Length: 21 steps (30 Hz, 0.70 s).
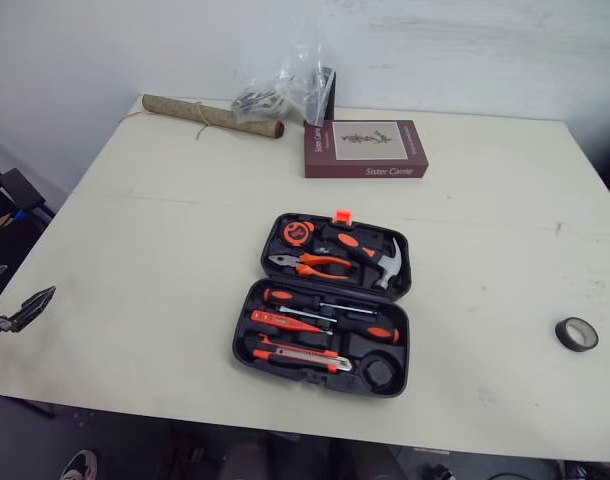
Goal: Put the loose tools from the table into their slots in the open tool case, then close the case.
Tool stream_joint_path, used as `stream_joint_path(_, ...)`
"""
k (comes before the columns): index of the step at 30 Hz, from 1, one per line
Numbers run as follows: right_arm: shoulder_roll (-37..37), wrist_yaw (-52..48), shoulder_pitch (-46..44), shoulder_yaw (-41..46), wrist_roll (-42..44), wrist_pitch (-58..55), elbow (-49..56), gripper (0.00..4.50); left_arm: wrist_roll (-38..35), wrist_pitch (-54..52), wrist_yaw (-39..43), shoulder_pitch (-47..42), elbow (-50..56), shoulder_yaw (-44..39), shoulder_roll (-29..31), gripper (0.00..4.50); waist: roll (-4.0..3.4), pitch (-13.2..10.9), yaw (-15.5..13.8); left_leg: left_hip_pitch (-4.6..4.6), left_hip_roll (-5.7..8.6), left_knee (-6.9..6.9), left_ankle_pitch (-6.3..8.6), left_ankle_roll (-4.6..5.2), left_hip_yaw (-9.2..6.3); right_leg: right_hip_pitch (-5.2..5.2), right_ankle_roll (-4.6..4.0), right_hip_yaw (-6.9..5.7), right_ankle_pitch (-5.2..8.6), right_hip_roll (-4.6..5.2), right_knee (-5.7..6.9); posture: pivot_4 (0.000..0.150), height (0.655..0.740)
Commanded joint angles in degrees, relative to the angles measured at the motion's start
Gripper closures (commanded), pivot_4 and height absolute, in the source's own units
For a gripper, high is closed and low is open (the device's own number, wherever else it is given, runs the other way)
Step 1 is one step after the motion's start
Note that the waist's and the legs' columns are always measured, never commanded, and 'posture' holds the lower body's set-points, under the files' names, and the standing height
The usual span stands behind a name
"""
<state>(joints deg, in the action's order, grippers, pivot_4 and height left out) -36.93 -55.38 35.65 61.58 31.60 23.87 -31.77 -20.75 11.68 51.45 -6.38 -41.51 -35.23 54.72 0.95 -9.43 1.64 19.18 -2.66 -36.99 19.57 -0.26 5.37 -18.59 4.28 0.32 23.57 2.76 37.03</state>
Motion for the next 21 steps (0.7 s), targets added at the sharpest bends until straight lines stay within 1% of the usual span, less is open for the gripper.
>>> stream_joint_path(1,1.7,4.0,0.3,0.5,1.3,-0.6,5.4,0.0,-2.5,-0.8,0.4,-1.3,5.8,0.4,-1.8,0.07,-0.06,0.0,0.1,0.0,0.0,0.02,0.01,-0.03,0.0,-0.01,-0.02,0.0,0.01,0.0,0.0,0.15,0.74)
stream_joint_path(4,1.1,13.4,-1.9,-2.9,-1.5,-9.0,14.4,0.0,-5.8,-5.2,3.0,-2.4,17.6,4.6,-5.7,0.07,-0.14,0.0,0.2,0.03,0.0,0.03,0.02,-0.05,0.01,-0.05,-0.06,0.0,0.03,0.0,0.03,0.15,0.74)
stream_joint_path(7,-2.9,21.9,-3.1,-5.1,-4.1,-22.0,22.3,0.0,-8.1,-10.2,3.1,-3.1,28.6,8.1,-8.1,0.07,-0.16,0.0,0.7,0.06,0.0,-0.05,-0.03,-0.12,0.04,-0.08,-0.05,0.02,0.03,0.0,0.11,0.15,0.74)
stream_joint_path(9,-5.6,20.1,-3.7,-6.6,-2.5,-26.3,27.6,0.0,-10.4,-14.8,1.6,-4.8,35.0,10.4,-9.8,0.07,-0.32,-0.1,0.8,0.12,0.01,0.01,-0.16,-0.37,0.07,-0.14,-0.05,0.03,0.03,-0.01,0.09,0.15,0.74)
stream_joint_path(12,-11.9,11.8,-0.6,-7.6,1.8,-36.5,36.4,0.0,-12.4,-21.1,4.4,-8.3,44.9,18.0,-10.5,0.07,-0.52,-0.2,0.4,0.26,-0.05,0.02,-0.21,-0.44,0.06,-0.22,-0.03,0.05,0.03,-0.27,0.05,0.15,0.74)
stream_joint_path(15,-18.8,4.1,2.9,-5.5,4.5,-47.1,41.2,0.0,-13.2,-24.4,6.7,-10.9,50.7,23.8,-11.4,0.07,-0.66,-0.3,-0.1,0.31,-0.07,-0.01,-0.26,-0.46,0.12,-0.22,0.04,0.15,0.0,-0.39,-0.05,0.15,0.74)
stream_joint_path(19,-25.9,-2.6,3.6,-6.2,1.5,-52.7,43.0,0.0,-14.9,-28.4,8.8,-13.3,55.3,28.4,-12.4,0.07,-0.43,-0.4,-0.2,0.51,-0.08,-0.09,-0.26,-0.41,0.09,-0.24,0.17,0.17,-0.07,-0.44,-0.26,0.15,0.74)
stream_joint_path(21,-28.4,-4.5,2.7,-8.2,0.3,-55.2,43.0,0.0,-18.4,-33.2,9.7,-14.0,58.6,30.0,-12.4,0.07,-0.29,-0.5,-0.1,0.56,-0.08,-0.13,-0.26,-0.38,0.07,-0.24,0.22,0.17,-0.09,-0.44,-0.34,0.15,0.74)
